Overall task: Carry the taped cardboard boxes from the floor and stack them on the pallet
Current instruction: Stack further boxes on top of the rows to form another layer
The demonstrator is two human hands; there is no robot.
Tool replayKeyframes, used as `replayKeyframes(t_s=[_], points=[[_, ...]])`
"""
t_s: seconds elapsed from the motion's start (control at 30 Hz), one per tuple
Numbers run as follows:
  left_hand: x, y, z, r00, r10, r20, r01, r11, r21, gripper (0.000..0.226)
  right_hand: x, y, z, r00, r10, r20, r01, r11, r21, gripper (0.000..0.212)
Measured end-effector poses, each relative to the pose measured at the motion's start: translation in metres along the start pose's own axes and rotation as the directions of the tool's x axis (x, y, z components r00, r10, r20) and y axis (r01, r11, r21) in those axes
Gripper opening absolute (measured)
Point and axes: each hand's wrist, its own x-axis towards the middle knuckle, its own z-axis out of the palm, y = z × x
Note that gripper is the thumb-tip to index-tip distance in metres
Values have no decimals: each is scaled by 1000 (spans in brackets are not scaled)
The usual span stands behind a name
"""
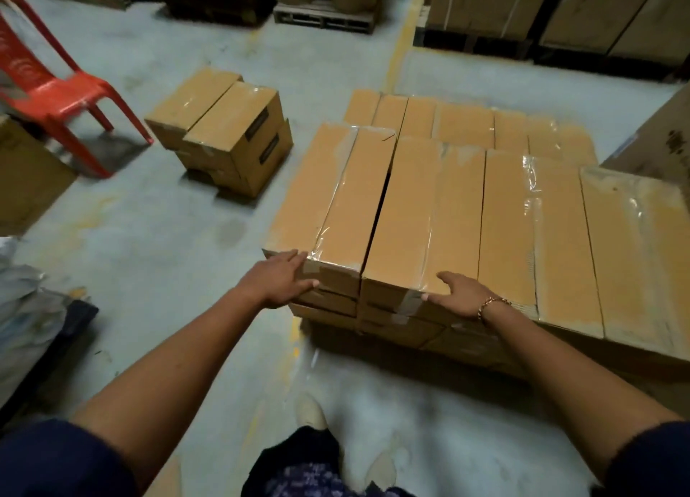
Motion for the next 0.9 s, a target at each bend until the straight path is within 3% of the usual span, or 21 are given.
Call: replayKeyframes(t_s=[0.2, 0.43, 0.63, 0.9], points=[[-15, -83, -37, 977, -119, -175, 101, 989, -105, 81, 9, -69, -27, 985, -93, -145, 96, 995, 16, 79], [-4, -186, -80, 934, -133, -333, 98, 988, -119, 79, 74, -178, -46, 956, -82, -281, 100, 994, 53, 82], [10, -289, -128, 940, -124, -317, 102, 991, -85, 79, 128, -278, -49, 958, -33, -284, 80, 985, 155, 82], [60, -394, -169, 941, -157, -299, 122, 984, -132, 79, 217, -383, -74, 957, -85, -276, 125, 984, 130, 80]])
